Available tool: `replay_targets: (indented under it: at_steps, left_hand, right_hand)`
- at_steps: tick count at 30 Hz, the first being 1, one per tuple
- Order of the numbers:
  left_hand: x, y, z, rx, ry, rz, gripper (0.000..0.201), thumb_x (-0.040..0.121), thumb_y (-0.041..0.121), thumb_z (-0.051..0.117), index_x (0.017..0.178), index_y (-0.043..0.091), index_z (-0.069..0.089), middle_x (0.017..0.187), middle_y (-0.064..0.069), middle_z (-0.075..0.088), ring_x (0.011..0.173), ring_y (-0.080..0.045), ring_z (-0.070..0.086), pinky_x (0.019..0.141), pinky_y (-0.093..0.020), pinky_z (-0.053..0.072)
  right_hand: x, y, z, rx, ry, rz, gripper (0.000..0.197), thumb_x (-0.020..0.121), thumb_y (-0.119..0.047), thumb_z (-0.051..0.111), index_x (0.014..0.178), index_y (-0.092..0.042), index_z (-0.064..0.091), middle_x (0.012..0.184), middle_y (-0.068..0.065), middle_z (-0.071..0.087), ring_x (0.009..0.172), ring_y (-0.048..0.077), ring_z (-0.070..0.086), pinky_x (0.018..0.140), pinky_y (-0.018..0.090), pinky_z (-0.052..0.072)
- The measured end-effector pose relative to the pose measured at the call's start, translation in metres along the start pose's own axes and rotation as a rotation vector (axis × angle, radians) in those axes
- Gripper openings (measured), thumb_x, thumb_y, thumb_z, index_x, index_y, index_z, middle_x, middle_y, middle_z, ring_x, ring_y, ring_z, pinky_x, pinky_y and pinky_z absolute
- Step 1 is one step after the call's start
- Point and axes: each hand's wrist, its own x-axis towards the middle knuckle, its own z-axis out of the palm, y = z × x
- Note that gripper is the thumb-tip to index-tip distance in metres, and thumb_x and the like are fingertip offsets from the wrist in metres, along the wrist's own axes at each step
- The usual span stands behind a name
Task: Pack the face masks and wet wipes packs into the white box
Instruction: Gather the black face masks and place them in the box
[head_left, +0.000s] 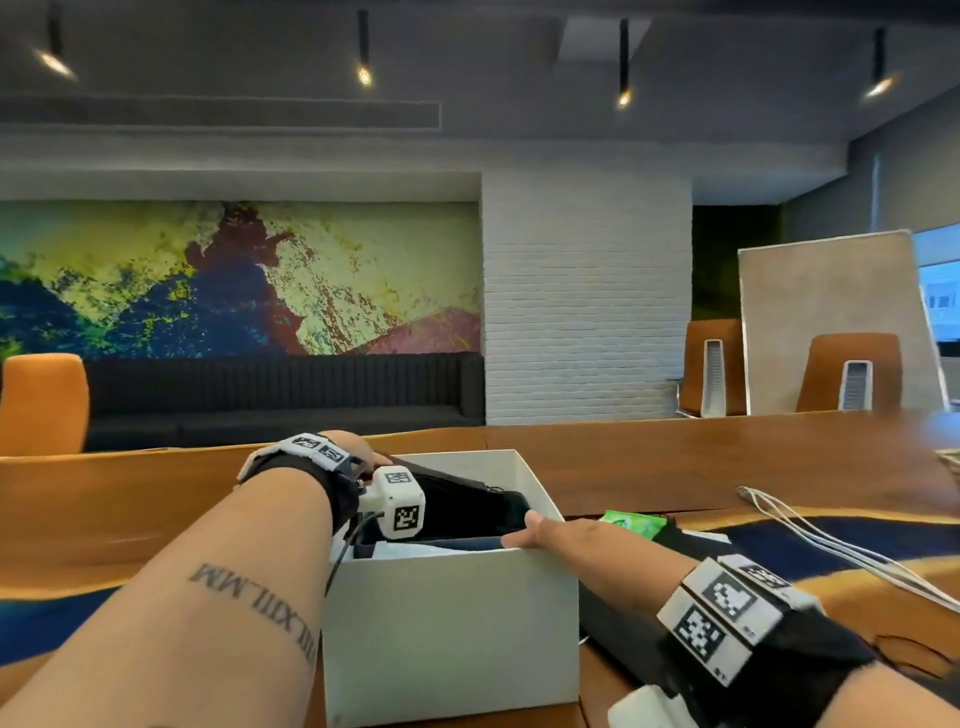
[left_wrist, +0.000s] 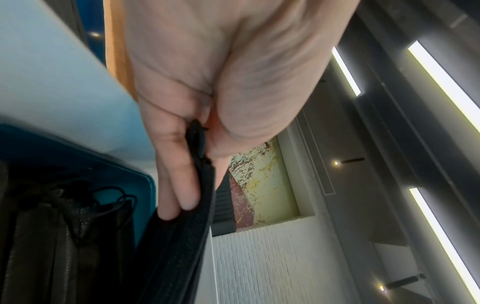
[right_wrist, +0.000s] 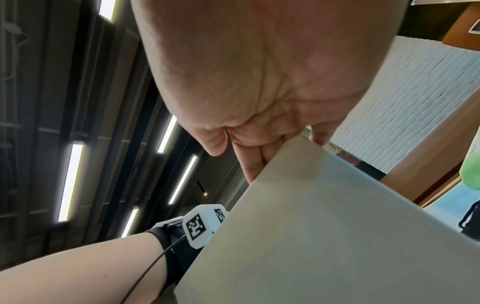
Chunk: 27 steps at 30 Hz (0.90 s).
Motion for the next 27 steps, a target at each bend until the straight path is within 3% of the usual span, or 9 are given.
replay_targets:
  at_steps: [3, 5, 9, 12, 15, 17, 19, 23, 27]
  left_hand:
    - [0.012, 0.001, 0.008, 0.008, -0.003, -0.005, 0.037, 0.100, 0.021, 0.043, 0.136, 0.028, 0.051, 0.122, -0.005, 0.062, 0.082, -0.018, 0.052, 0.061, -0.019, 0.042]
    - [0.010, 0.008, 0.012, 0.063, 0.028, 0.012, 0.033, 0.097, 0.034, 0.048, 0.128, 0.028, 0.058, 0.113, -0.003, 0.067, 0.078, -0.017, 0.055, 0.067, -0.020, 0.046]
    - [0.006, 0.013, 0.018, 0.166, 0.139, 0.074, 0.025, 0.091, 0.025, 0.059, 0.113, 0.014, 0.060, 0.100, -0.001, 0.057, 0.065, -0.007, 0.053, 0.044, -0.010, 0.046]
    - [0.007, 0.014, 0.015, 0.296, 0.123, -0.052, 0.028, 0.090, 0.031, 0.052, 0.111, 0.016, 0.062, 0.105, 0.001, 0.066, 0.093, -0.020, 0.066, 0.084, -0.026, 0.052]
    - [-0.012, 0.017, 0.015, 0.387, 0.174, -0.071, 0.038, 0.098, 0.026, 0.045, 0.132, 0.011, 0.052, 0.128, -0.009, 0.057, 0.110, -0.024, 0.056, 0.097, -0.030, 0.042]
    - [-0.015, 0.020, 0.021, 0.368, 0.146, -0.079, 0.040, 0.100, 0.025, 0.041, 0.136, 0.010, 0.049, 0.136, -0.013, 0.051, 0.104, -0.022, 0.050, 0.103, -0.032, 0.038]
    - [0.013, 0.009, 0.021, 0.360, 0.082, -0.090, 0.046, 0.091, 0.035, 0.051, 0.128, 0.010, 0.057, 0.124, -0.005, 0.060, 0.095, -0.020, 0.054, 0.101, -0.037, 0.043]
    - [0.102, -0.024, 0.023, 0.365, 0.047, -0.134, 0.045, 0.058, 0.060, 0.060, 0.085, 0.025, 0.069, 0.083, 0.003, 0.071, 0.076, -0.021, 0.069, 0.078, -0.043, 0.055]
    - [0.002, 0.021, 0.020, 0.153, -0.034, -0.059, 0.031, 0.078, 0.035, 0.060, 0.097, 0.012, 0.064, 0.094, -0.005, 0.065, 0.076, -0.019, 0.056, 0.071, -0.029, 0.051]
  right_hand:
    - [0.000, 0.000, 0.001, 0.068, 0.037, -0.001, 0.049, 0.098, -0.055, 0.020, 0.119, -0.041, 0.062, 0.108, -0.009, 0.050, 0.088, 0.000, 0.045, 0.088, 0.020, 0.025]
    - [-0.001, 0.001, 0.001, 0.104, 0.040, 0.005, 0.049, 0.097, -0.055, 0.020, 0.118, -0.041, 0.063, 0.105, -0.010, 0.047, 0.083, -0.001, 0.044, 0.088, 0.019, 0.023]
    - [-0.001, 0.003, 0.001, 0.106, 0.038, 0.011, 0.050, 0.097, -0.055, 0.018, 0.118, -0.043, 0.062, 0.106, -0.009, 0.044, 0.094, 0.006, 0.040, 0.090, 0.020, 0.022]
    - [0.001, 0.004, 0.001, 0.091, 0.034, 0.019, 0.051, 0.097, -0.056, 0.016, 0.117, -0.045, 0.062, 0.111, -0.007, 0.042, 0.101, 0.009, 0.037, 0.091, 0.022, 0.021]
    - [0.004, 0.006, 0.002, 0.073, 0.026, 0.010, 0.054, 0.097, -0.056, 0.014, 0.119, -0.044, 0.061, 0.116, -0.006, 0.044, 0.105, 0.009, 0.037, 0.094, 0.024, 0.021]
    - [0.006, 0.008, 0.002, 0.057, 0.025, -0.005, 0.056, 0.096, -0.057, 0.013, 0.118, -0.044, 0.062, 0.127, -0.005, 0.048, 0.111, 0.010, 0.039, 0.099, 0.026, 0.022]
    - [0.007, 0.009, 0.003, 0.048, 0.024, -0.009, 0.056, 0.096, -0.058, 0.013, 0.118, -0.043, 0.063, 0.134, -0.004, 0.049, 0.117, 0.012, 0.041, 0.103, 0.027, 0.023]
    - [0.009, 0.010, 0.002, 0.058, 0.027, -0.011, 0.057, 0.095, -0.060, 0.013, 0.116, -0.044, 0.063, 0.136, -0.003, 0.048, 0.113, 0.010, 0.040, 0.099, 0.026, 0.022]
    - [0.011, 0.012, 0.003, 0.092, 0.036, -0.015, 0.058, 0.094, -0.060, 0.012, 0.113, -0.044, 0.065, 0.138, -0.002, 0.045, 0.112, 0.010, 0.037, 0.099, 0.026, 0.019]
